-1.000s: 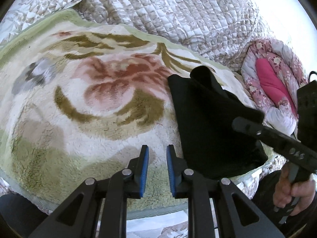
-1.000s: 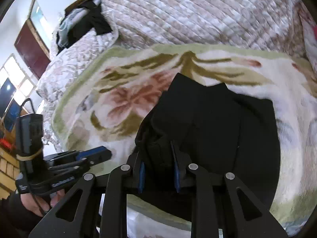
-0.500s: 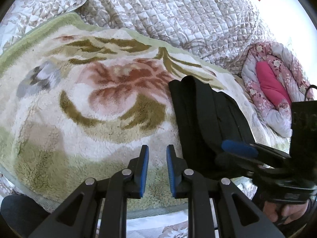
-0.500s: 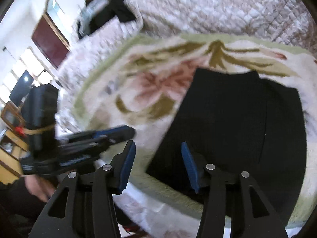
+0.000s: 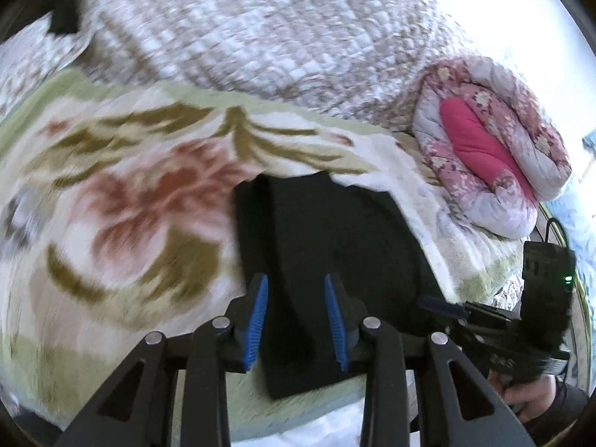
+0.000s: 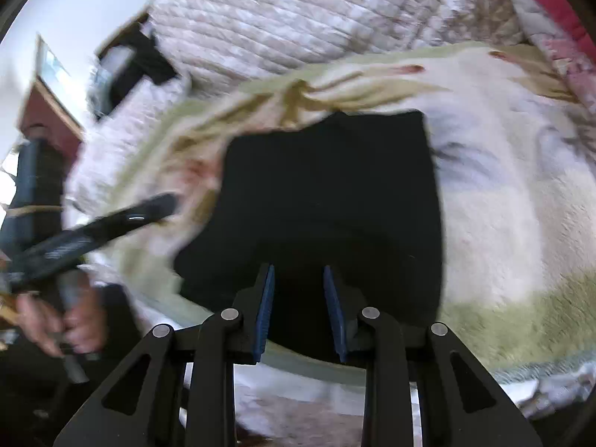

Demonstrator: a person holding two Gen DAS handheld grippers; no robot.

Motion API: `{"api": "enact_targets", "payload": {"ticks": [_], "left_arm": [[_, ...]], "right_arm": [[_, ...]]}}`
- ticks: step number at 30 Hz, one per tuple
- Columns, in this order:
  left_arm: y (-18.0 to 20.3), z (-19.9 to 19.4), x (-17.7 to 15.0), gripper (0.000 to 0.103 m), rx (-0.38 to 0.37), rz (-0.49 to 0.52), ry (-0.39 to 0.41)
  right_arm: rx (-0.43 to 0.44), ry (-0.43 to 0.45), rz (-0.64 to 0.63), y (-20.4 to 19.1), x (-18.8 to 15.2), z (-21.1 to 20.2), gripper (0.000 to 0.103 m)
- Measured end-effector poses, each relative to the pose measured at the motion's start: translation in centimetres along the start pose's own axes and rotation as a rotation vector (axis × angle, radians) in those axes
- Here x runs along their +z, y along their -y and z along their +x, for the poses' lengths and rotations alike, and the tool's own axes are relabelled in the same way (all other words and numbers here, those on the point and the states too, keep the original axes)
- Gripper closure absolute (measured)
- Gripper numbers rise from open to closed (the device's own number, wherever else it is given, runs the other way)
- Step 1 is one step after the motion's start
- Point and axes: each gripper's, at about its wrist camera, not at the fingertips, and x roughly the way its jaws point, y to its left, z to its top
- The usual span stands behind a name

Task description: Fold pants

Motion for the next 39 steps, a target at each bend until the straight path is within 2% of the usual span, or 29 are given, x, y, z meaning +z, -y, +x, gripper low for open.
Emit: {"api": "enact_targets", "payload": {"ticks": [5, 8, 13, 15, 18, 23, 28, 33, 37, 39], "left_arm": [[2.1, 2.2, 3.1, 0.065, -0.019, 0.041, 0.017], [3.1, 4.7, 4.8, 0.065, -0.031, 0.060, 0.007], [2.4, 9.5, 5.1, 0.065, 0.063, 0.088, -0.031], [2.0, 9.8, 4.5, 0.068, 0.067, 0.089, -0.014], [1.9, 9.7, 4.0, 0.075, 0.097, 0.110, 0.016], [2.0, 10.0, 4.1, 0.076, 0.111, 0.117, 0.029], [2.2, 9.6, 4.2, 0.076, 0.128, 0.121, 0.020], [2.3, 7.0, 3.5, 0.074, 0.117, 0.110, 0.024], [2.0, 4.0, 1.4, 0.069, 0.086, 0.105, 0.032], [1.6, 3.0, 0.1, 0.067, 0.083, 0.095, 0.022]], "right_arm": [[-0.075, 0.058, 0.028, 2.4, 3.4, -0.4, 0.074], [-0.104, 0.078, -0.003, 3.5, 5.8, 0.2, 0.074], [-0.162, 0.022, -0.054, 5.1, 8.8, 4.0, 0.076], [-0.191, -0.009, -0.059, 6.2, 8.7, 5.2, 0.078], [-0.182, 0.027, -0.048, 7.1, 8.4, 5.4, 0.079], [-0.168, 0.028, -0.018, 7.5, 8.5, 5.1, 0.079], [-0.199, 0.028, -0.015, 6.0, 7.9, 3.3, 0.077], [-0.186, 0.043, -0.048, 4.0, 5.7, 0.6, 0.074], [-0.191, 0.054, -0.063, 2.7, 3.1, -1.0, 0.072], [-0.190, 0.028, -0.077, 2.3, 1.9, -0.9, 0.070]]}}
